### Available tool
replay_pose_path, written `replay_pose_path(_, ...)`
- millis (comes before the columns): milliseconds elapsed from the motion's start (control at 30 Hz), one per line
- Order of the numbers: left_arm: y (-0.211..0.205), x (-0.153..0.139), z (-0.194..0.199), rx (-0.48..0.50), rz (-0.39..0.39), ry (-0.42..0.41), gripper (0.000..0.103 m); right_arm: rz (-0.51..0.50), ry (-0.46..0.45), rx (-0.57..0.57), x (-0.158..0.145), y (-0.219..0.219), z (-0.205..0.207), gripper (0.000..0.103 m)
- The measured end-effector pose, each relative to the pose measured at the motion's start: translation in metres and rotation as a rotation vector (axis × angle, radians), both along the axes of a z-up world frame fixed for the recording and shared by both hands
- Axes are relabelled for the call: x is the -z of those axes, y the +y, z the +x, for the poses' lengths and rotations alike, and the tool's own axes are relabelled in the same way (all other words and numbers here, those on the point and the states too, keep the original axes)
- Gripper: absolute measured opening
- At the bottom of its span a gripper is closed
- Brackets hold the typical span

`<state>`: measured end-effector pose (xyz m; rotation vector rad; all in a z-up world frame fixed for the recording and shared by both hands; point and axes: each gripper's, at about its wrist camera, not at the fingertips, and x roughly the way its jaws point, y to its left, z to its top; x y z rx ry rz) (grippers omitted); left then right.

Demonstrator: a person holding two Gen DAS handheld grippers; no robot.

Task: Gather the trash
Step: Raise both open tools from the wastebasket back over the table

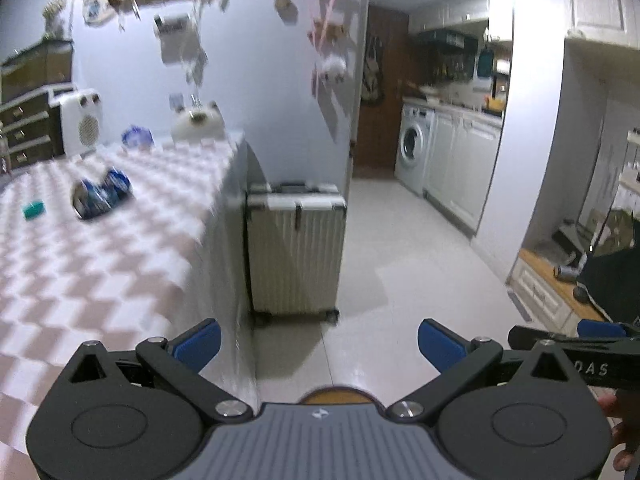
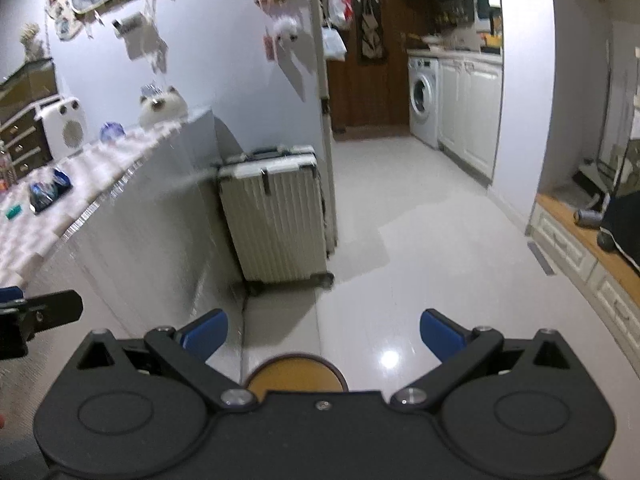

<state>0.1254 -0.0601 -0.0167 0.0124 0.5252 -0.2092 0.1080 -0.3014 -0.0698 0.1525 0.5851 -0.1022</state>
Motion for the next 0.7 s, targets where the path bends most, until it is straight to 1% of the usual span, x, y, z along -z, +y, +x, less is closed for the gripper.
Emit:
replay_pose_path(167,0.030,-0.034,-0.011,-0.045,0.002,-0.076,0.103,-0.015,-0.051,-0.041,-0.029,0.021,-0.003,0.103)
replay_pose_path(300,0.058,-0.057,-0.016,-0.085,0.010,-0.118,0.103,-0.020,-0.081,-0.069,-0.048,0.040,-0.003,0.103)
replay_pose_path(433,0.086,-0.078,-0.014,-0.103,-0.008,-0.148,0.103,-0.015,-0.103,-0.096,-0.067,0.059,0.005,0.103)
replay_pose_path(533,0.110,-0.090,-0.011,-0.131,0.012,-0.172,0.103,-0.009,-0.110,-0.112,-0.078,0.076,0.014,0.103)
replay_pose_path(633,0.137,-0.101,-0.005,-0.150,0.006,-0.180,0.103,-0.015,-0.124,-0.137,-0.090,0.099,0.025,0.103)
replay_pose_path(700,0.154,-0.108,-0.001,-0.171,0.019,-0.191,0.103,-0.021,-0.132,-0.159,-0.097,0.115,0.033,0.103)
